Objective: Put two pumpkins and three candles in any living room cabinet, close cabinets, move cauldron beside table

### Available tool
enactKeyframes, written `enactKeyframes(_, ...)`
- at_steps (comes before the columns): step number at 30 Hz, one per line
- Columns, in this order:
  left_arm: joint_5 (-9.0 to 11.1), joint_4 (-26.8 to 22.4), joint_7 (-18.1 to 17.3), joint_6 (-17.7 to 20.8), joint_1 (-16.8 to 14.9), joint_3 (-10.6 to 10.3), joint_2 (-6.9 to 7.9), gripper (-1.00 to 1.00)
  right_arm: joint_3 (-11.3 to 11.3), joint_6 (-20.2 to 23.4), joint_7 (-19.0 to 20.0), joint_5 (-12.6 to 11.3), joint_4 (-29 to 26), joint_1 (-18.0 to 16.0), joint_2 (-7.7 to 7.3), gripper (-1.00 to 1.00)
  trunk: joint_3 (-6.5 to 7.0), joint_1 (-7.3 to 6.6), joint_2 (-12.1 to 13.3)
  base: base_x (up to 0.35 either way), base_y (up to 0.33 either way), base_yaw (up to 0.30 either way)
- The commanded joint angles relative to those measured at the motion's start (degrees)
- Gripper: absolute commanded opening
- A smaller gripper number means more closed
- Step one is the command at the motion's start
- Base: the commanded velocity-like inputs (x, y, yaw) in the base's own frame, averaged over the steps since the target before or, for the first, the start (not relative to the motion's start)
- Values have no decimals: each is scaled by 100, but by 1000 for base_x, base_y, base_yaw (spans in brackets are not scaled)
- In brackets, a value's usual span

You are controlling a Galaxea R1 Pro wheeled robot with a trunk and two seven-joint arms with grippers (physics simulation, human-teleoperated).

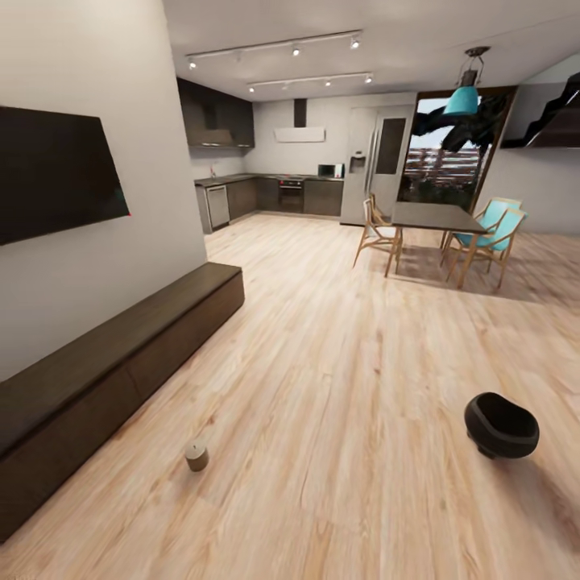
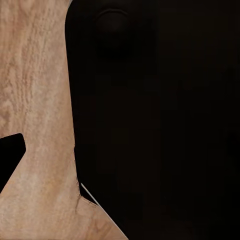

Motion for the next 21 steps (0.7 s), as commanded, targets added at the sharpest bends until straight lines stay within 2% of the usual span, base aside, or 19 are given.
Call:
enactKeyframes(1, -3, 7, -1, -21, -5, -5, 0, 100, 6, 4, 1, 6, -4, 0, 0, 100, -8, 3, -2, 331, -75, 278)
enactKeyframes(11, -8, 7, -1, -89, -5, -8, 0, 100, 13, 4, 1, 8, -4, 3, -1, 100, -35, 3, -2, 295, -159, 273)
enactKeyframes(21, -9, 7, -1, -144, -5, -7, 1, 100, 10, 4, 1, 8, -4, 0, -3, 100, -39, 3, -2, 268, -204, 111)
